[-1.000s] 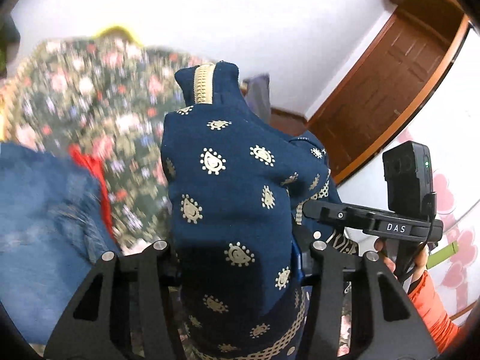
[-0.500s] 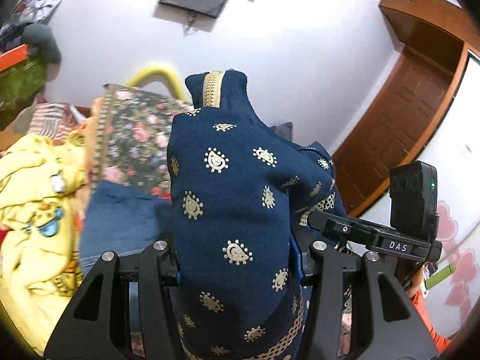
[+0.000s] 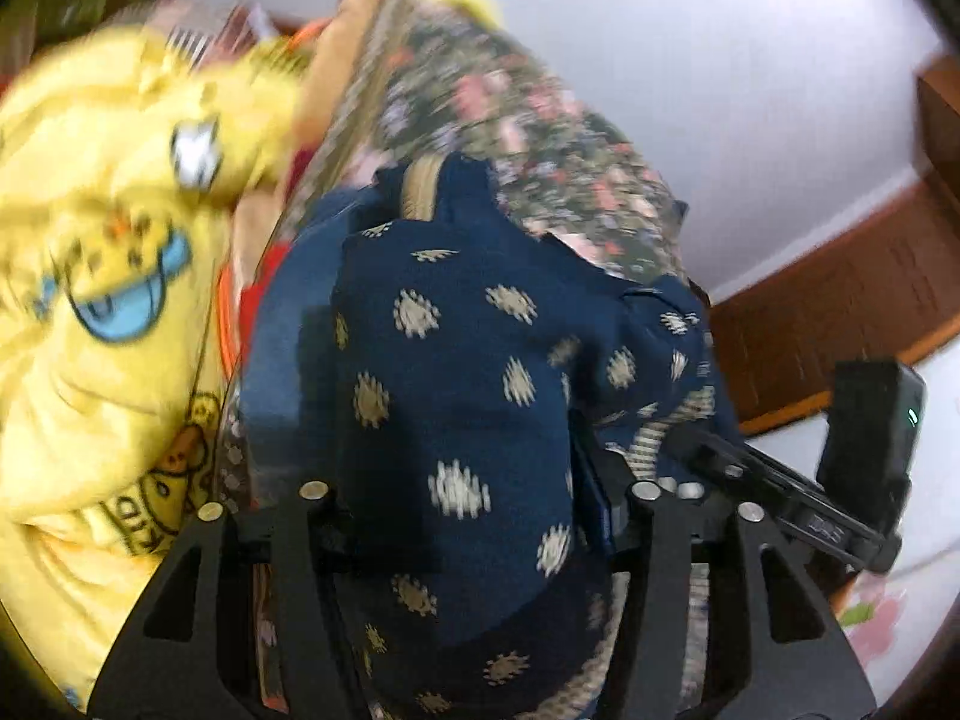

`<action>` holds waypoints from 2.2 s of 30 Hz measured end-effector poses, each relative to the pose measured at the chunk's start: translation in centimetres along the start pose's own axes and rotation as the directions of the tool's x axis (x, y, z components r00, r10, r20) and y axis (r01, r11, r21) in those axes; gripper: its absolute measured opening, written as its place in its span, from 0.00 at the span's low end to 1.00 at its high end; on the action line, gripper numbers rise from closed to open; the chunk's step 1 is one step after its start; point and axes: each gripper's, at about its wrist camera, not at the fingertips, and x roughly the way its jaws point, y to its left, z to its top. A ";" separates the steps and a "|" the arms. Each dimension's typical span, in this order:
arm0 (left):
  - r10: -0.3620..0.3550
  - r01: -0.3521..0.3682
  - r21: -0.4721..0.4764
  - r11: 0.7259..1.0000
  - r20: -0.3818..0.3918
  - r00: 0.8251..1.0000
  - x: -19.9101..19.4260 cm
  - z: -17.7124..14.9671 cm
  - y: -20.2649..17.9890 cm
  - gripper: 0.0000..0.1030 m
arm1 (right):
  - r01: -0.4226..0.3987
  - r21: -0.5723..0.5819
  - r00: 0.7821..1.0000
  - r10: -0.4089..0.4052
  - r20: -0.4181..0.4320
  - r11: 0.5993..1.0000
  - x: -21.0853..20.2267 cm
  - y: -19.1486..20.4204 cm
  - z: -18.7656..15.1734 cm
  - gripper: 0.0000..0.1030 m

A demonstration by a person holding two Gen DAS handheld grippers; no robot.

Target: Fold large clothes

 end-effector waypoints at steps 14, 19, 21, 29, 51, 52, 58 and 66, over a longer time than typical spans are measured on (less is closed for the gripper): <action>0.203 -0.236 0.216 0.947 0.167 0.965 -3.5 -3.4 -2.7 0.72 | 0.247 -0.246 0.964 -0.213 0.158 0.937 -1.4 5.0 -1.7 0.61; 0.242 -0.290 0.264 0.920 0.197 0.950 -4.9 -6.5 -3.7 0.81 | 0.339 -0.332 0.938 -0.286 0.197 0.880 -2.8 6.3 -3.8 0.68; 0.255 -0.303 0.261 0.916 0.202 0.945 -5.6 -7.8 -3.7 0.81 | 0.355 -0.359 0.934 -0.305 0.188 0.863 -3.0 6.3 -4.9 0.69; 0.303 -0.370 0.265 0.891 0.260 0.917 -8.1 -12.9 -4.9 0.81 | 0.347 -0.335 0.937 -0.308 0.166 0.876 -5.6 6.3 -8.3 0.69; 0.037 -0.426 0.325 0.844 0.758 0.652 -28.9 -25.0 -18.6 0.81 | 0.299 -0.363 0.776 -0.004 0.631 0.882 -25.3 18.8 -16.4 0.69; 0.027 -0.429 0.324 0.843 0.771 0.636 -29.5 -25.6 -18.9 0.81 | 0.303 -0.362 0.751 0.013 0.660 0.881 -26.3 19.4 -17.2 0.69; -0.013 -0.424 0.304 0.853 0.824 0.566 -31.7 -28.8 -19.8 0.81 | 0.307 -0.340 0.678 0.047 0.734 0.889 -28.1 20.7 -19.8 0.70; 0.018 -0.455 0.269 0.849 0.846 0.533 -31.4 -30.6 -19.2 0.97 | 0.353 -0.320 0.660 0.008 0.751 0.879 -27.3 20.9 -20.2 0.88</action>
